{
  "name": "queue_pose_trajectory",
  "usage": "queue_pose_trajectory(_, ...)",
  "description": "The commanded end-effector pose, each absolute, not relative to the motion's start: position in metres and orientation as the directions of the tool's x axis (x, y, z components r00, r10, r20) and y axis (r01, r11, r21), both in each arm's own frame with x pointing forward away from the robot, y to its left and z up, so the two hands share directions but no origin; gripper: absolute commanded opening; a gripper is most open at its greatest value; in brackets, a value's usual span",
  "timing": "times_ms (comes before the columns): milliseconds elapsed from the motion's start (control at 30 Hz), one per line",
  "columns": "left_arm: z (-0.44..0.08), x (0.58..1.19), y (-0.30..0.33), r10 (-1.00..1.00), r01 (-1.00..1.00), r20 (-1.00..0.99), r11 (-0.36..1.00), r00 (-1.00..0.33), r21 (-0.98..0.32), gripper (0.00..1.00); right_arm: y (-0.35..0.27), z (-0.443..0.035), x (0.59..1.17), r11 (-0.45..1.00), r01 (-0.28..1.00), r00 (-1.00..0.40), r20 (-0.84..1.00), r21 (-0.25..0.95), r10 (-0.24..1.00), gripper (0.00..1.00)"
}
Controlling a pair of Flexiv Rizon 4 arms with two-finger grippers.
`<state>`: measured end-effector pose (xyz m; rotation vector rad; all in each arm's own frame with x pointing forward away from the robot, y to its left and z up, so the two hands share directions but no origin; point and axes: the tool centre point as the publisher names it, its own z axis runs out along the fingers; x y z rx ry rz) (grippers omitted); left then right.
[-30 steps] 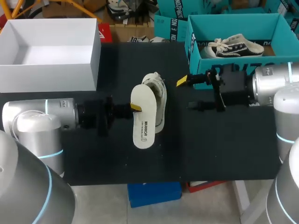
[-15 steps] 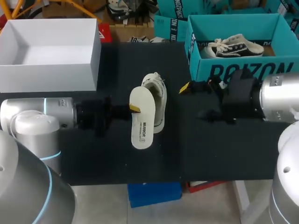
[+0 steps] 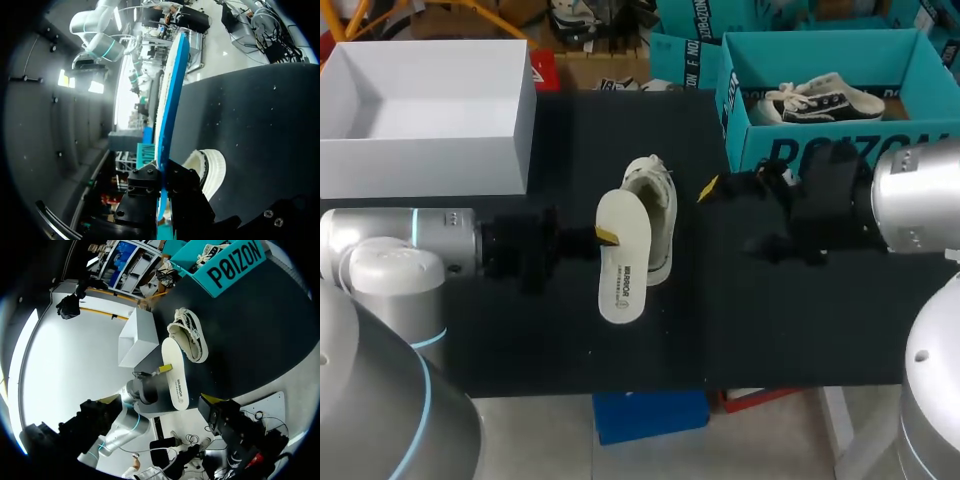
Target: Take the shoe out of the shoebox, open the shoe tongue, remove and reinsert the insole, then place the shoe into the shoebox
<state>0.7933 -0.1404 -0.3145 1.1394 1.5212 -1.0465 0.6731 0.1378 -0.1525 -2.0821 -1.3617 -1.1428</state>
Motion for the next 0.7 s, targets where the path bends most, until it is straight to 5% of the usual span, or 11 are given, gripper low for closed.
queue_pose_trajectory(33,-0.314,0.793,-0.142,0.184,0.975,-0.974,0.202,-0.134,-0.096,0.0,0.136,-0.177,0.681,-0.536,0.829,0.112,0.891,0.16,0.439,1.0)
queue_pose_trajectory(700,-0.315,0.792,-0.137,0.187,0.969,-0.97,0.22,-0.152,-0.109,0.0,0.104,-0.2,0.686,-0.575,0.814,0.182,0.902,0.086,0.392,1.0)
